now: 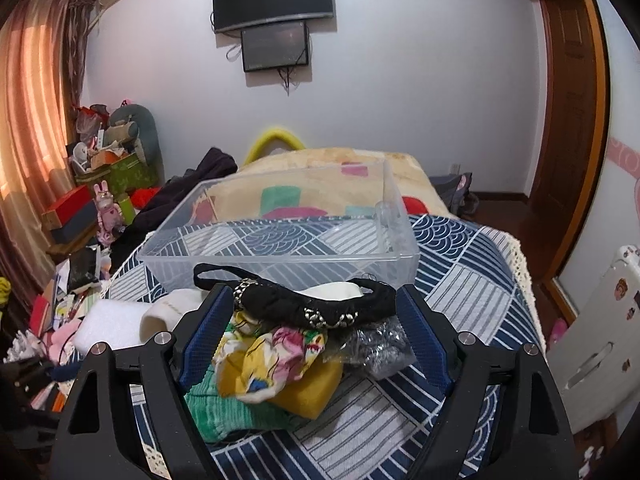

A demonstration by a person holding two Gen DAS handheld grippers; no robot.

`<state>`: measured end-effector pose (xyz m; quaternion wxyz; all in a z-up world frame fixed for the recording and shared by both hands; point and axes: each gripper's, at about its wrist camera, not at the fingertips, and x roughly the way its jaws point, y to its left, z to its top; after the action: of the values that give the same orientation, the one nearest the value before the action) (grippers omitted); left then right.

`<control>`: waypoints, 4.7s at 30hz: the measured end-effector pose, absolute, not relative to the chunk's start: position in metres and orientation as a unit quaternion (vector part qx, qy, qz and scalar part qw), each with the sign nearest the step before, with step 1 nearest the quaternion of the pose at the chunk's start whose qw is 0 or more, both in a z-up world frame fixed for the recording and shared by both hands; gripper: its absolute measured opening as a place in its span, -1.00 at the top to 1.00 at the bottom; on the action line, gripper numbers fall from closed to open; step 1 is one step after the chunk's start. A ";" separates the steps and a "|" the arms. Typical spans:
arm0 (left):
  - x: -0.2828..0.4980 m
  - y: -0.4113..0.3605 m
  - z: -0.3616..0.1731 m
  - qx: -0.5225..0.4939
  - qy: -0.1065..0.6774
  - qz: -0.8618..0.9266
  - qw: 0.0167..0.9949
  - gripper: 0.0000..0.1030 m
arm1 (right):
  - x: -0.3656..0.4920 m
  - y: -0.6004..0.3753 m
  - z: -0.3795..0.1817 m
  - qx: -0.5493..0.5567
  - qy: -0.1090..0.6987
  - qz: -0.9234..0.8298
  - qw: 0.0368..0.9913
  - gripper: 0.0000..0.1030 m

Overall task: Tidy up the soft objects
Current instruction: 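Grasp the yellow-white ball with left tool while right tool grasps the black strap bag, then drop the ball into the clear box with left tool while right tool drops the black bag in, then grasp the white foam block with left tool while right tool grasps the clear bag of grey knit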

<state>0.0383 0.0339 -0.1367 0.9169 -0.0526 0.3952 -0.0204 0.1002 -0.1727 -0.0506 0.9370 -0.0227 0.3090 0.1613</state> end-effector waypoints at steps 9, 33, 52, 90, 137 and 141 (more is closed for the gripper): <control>0.031 0.030 -0.125 -0.049 0.369 -0.029 0.928 0.28 | 0.097 -0.175 -0.058 -0.036 0.323 0.164 0.931 0.16; 0.081 0.044 -0.040 -0.068 0.258 -0.030 0.963 0.28 | 0.083 -0.186 0.005 -0.023 0.205 0.159 0.965 0.59; 0.191 0.034 -0.050 -0.050 0.302 -0.047 0.951 0.28 | 0.133 -0.168 -0.018 -0.035 0.235 0.159 0.958 0.59; 0.112 0.059 -0.071 0.040 0.356 -0.020 0.934 -0.99 | 0.112 -0.196 -0.010 -0.038 0.271 0.174 0.946 -0.50; 0.107 0.078 -0.114 -0.002 0.396 -0.042 0.917 -0.68 | 0.076 -0.232 -0.081 -0.048 0.385 0.165 0.907 0.53; 0.101 0.077 -0.087 -0.009 0.363 -0.035 0.931 -0.68 | 0.071 -0.238 -0.063 -0.041 0.357 0.153 0.921 0.54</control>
<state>0.1007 0.0771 -0.0868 0.9310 -0.0090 0.3632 -0.0350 0.0715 -0.2384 -0.0625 0.9205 -0.0414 0.3572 0.1528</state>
